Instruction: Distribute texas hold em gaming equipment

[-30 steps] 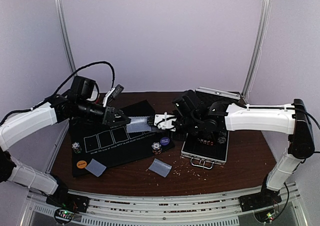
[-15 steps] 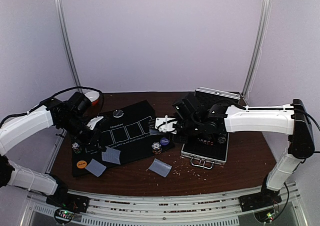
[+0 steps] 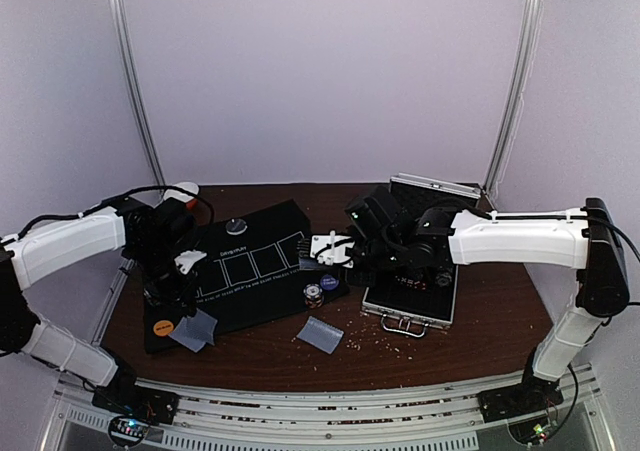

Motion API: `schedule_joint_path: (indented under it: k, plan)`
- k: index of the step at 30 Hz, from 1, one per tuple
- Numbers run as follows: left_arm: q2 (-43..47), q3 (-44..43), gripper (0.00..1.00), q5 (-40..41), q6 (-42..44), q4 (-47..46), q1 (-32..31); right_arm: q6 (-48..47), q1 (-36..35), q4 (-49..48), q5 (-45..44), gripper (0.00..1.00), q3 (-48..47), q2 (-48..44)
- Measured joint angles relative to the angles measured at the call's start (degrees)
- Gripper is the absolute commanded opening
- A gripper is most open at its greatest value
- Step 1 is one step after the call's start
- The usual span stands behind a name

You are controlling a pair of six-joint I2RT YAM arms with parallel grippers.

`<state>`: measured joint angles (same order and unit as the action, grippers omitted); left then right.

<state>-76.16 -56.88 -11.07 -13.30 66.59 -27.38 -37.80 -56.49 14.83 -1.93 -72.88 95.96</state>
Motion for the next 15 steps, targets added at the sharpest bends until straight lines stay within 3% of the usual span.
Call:
schedule_joint_path:
  k: [15]
  plan:
    - [-8.3,-1.9,0.0,6.4,2.5,0.0,0.0,-0.2,0.0,0.0,0.0,0.42,0.0,0.0]
